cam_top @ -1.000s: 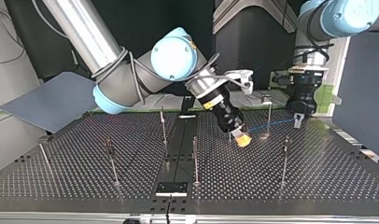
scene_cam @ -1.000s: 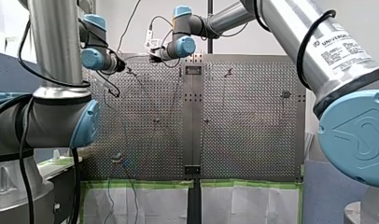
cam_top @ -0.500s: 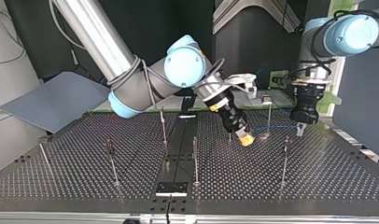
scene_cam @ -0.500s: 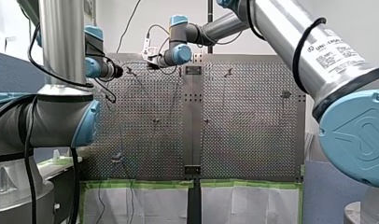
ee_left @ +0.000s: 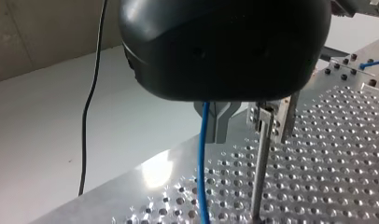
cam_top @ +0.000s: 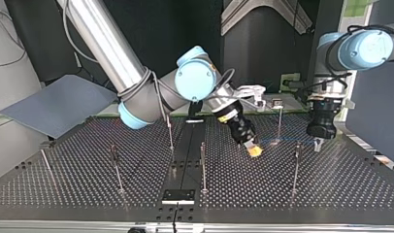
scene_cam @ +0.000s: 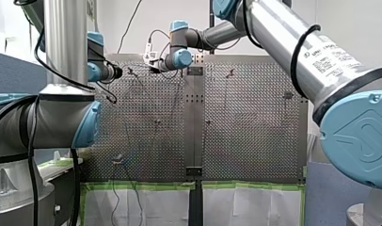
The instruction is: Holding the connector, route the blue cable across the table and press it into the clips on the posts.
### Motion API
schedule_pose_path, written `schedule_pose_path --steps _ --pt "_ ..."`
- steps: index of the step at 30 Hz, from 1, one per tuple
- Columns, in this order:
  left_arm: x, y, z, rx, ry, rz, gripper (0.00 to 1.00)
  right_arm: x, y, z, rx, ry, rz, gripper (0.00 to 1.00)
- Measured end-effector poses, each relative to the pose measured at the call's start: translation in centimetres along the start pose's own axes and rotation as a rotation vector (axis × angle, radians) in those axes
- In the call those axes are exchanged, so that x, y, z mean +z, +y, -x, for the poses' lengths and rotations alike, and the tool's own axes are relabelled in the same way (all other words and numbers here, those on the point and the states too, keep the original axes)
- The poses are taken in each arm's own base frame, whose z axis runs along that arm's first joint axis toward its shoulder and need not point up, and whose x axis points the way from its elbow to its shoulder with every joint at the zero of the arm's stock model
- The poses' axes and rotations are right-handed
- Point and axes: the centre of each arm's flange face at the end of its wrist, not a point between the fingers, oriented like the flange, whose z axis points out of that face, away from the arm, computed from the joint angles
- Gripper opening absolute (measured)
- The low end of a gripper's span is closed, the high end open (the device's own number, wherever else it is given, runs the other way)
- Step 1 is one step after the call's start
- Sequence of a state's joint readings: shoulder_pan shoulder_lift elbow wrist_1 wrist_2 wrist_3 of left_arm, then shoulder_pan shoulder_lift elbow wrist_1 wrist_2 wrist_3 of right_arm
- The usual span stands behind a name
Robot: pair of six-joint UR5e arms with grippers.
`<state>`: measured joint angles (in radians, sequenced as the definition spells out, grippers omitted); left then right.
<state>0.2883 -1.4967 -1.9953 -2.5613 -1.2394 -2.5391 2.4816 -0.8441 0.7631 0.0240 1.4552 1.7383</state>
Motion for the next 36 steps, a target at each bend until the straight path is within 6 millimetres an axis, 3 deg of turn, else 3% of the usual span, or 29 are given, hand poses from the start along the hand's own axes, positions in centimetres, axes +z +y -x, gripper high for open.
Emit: schedule_pose_path --steps 36 --pt "2.7 2.2 -0.2 -0.011 -0.006 -0.029 0.0 0.5 3.4 0.7 0.016 -0.008 0.042 0.0"
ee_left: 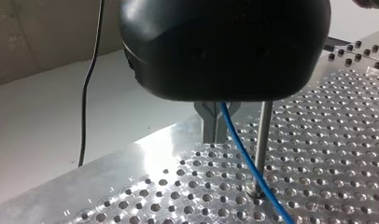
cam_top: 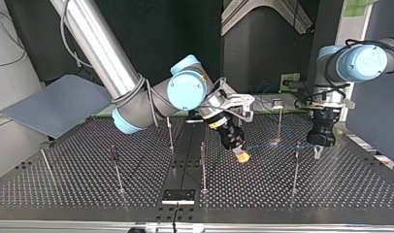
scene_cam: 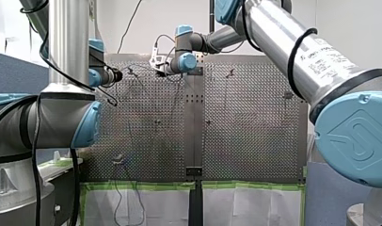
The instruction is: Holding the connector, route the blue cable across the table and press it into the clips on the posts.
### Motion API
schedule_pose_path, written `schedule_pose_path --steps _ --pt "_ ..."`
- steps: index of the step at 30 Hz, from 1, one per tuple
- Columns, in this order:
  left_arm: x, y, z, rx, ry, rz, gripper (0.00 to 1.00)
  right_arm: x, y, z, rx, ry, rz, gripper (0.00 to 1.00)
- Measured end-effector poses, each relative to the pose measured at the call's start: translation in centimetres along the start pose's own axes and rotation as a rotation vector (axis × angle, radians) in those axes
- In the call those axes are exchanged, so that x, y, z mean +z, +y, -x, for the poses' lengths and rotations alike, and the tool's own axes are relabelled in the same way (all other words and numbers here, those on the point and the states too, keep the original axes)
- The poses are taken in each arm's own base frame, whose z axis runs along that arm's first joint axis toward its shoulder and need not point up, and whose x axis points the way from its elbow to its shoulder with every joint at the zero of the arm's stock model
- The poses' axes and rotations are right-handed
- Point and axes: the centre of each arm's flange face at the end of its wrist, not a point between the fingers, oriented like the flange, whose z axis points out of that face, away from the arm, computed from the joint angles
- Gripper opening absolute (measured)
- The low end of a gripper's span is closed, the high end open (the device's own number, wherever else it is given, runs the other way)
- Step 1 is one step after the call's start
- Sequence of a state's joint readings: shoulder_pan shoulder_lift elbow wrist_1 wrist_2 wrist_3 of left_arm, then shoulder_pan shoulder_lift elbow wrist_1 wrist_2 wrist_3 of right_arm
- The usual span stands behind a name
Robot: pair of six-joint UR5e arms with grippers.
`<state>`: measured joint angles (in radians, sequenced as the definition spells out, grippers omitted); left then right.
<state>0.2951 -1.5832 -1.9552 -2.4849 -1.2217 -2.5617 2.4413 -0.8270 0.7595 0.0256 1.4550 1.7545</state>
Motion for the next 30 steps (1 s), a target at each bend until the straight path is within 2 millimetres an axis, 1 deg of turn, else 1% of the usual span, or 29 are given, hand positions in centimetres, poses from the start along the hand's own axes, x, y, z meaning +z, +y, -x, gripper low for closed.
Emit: schedule_pose_path --steps 5,12,15,21,25,30 --pt "-0.1 -0.1 0.2 0.007 -0.005 0.004 0.0 0.0 -0.3 0.0 -0.015 -0.002 -0.004 0.0" --pt "-0.9 -1.2 0.9 0.045 -0.021 0.03 0.0 -0.1 -1.6 0.2 -0.039 -0.004 -0.022 0.0" --pt "-1.6 -1.4 0.6 0.064 -0.007 0.05 0.0 -0.2 -1.9 0.3 -0.042 -0.006 -0.026 0.0" --pt "-3.0 -1.1 -0.8 0.078 0.04 0.095 0.0 -0.4 -2.0 0.6 -0.032 -0.029 -0.022 0.0" --pt "-3.0 -1.2 -1.0 0.071 0.04 0.085 0.0 -0.4 -1.6 0.7 -0.019 -0.035 -0.016 0.0" --pt "-2.2 -1.2 -0.5 0.044 0.016 0.048 0.0 -0.4 -1.2 0.6 -0.018 -0.032 -0.01 0.0"
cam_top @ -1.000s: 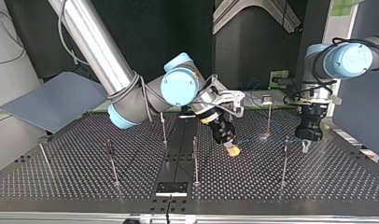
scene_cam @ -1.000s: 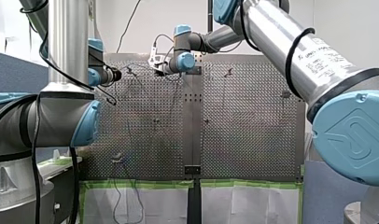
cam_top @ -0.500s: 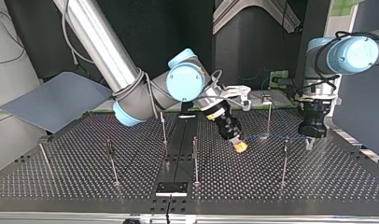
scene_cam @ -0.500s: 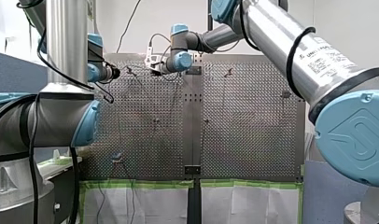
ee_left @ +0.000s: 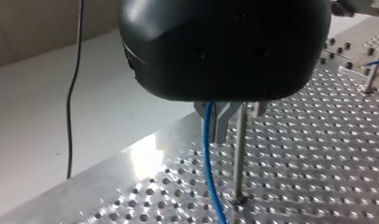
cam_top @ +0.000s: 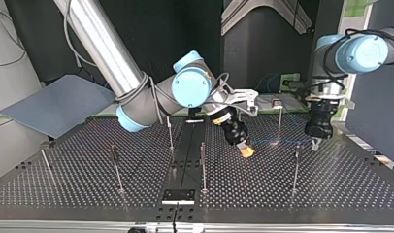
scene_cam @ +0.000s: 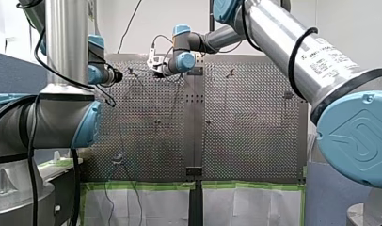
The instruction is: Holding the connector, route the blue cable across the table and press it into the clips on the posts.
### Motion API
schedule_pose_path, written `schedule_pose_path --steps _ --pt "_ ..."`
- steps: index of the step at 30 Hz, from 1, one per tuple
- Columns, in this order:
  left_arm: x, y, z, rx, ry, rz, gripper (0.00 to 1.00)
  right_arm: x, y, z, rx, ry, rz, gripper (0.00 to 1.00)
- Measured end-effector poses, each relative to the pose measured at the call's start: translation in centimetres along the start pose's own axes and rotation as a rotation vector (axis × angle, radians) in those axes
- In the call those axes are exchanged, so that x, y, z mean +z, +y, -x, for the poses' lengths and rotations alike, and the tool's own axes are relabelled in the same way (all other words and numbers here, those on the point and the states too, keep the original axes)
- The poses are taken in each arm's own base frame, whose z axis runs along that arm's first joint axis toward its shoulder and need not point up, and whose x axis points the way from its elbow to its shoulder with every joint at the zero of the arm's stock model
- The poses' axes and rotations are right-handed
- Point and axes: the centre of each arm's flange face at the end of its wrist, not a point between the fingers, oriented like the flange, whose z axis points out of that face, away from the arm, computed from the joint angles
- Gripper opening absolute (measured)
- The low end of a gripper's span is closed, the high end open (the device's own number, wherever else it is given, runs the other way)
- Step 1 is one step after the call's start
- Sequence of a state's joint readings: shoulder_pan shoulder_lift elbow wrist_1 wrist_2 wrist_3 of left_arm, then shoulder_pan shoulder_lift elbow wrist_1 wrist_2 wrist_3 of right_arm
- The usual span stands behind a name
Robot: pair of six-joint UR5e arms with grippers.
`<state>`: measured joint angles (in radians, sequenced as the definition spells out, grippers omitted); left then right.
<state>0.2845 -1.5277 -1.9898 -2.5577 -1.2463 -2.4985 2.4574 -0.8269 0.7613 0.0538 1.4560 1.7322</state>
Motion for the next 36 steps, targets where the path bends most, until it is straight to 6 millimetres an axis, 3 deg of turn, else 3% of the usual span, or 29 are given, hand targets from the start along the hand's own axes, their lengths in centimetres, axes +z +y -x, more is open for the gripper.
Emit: schedule_pose_path --steps 13,24,30,36 --pt "2.9 1.5 0.1 -0.02 -0.015 -0.023 0.0 0.2 1.2 -0.2 0.002 0.007 0.017 0.0" --pt "6.1 0.6 1.0 -0.02 -0.029 -0.068 0.0 0.4 3.4 -0.5 0.002 0.019 0.043 0.0" --pt "7.6 2.2 1.1 -0.007 -0.023 -0.02 0.0 0.4 4.5 -0.6 0.001 0.023 0.062 0.0" --pt "7.6 3.3 1.1 0.01 -0.015 0.029 0.0 0.5 5.0 -0.7 -0.002 0.025 0.07 0.0"
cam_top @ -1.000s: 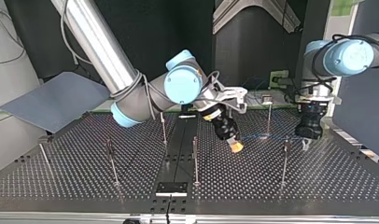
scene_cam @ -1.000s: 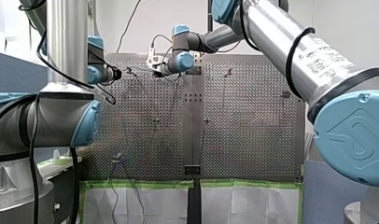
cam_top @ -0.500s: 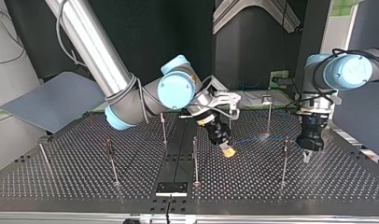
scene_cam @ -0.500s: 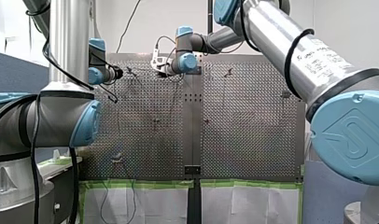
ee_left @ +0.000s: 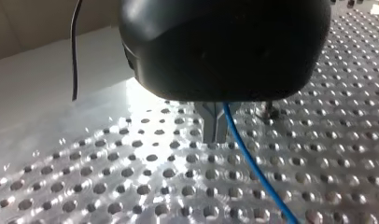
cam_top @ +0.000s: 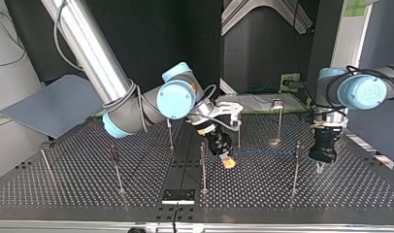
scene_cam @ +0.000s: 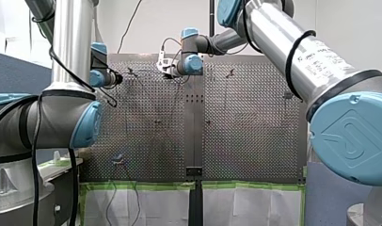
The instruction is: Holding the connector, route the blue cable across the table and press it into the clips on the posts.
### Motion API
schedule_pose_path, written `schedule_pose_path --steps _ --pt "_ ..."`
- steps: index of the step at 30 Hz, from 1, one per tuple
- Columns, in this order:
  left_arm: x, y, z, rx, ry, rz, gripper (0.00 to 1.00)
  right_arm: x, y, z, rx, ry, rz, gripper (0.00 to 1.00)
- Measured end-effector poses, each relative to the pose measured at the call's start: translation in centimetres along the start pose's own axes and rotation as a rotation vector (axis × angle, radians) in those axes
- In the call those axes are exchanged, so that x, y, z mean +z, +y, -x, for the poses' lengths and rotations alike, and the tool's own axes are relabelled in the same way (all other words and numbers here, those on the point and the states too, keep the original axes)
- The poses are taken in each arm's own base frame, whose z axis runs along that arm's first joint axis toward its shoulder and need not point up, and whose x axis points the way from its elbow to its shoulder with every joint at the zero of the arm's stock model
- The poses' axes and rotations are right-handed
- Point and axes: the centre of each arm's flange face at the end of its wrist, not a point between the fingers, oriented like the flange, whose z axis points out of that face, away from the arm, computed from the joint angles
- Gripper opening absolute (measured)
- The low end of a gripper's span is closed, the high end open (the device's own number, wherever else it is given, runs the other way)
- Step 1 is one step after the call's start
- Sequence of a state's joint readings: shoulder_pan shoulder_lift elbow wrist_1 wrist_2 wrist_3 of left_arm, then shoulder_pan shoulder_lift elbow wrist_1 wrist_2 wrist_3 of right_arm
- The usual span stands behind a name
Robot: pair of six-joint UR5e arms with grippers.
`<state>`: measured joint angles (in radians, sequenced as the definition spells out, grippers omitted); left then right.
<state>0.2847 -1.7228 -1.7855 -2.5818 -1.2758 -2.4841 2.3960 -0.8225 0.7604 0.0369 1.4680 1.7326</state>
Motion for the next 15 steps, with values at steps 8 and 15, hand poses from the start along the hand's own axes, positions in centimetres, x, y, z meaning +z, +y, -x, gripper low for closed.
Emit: schedule_pose_path --steps 8,15 --pt "-0.6 -0.4 1.0 0.026 -0.004 0.028 0.15 0.0 -0.2 0.0 -0.006 0.0 -0.005 0.0" --pt "-1.8 -1.0 1.8 0.079 -0.002 0.074 1.0 -0.1 -0.5 0.0 -0.013 -0.002 -0.007 0.0"
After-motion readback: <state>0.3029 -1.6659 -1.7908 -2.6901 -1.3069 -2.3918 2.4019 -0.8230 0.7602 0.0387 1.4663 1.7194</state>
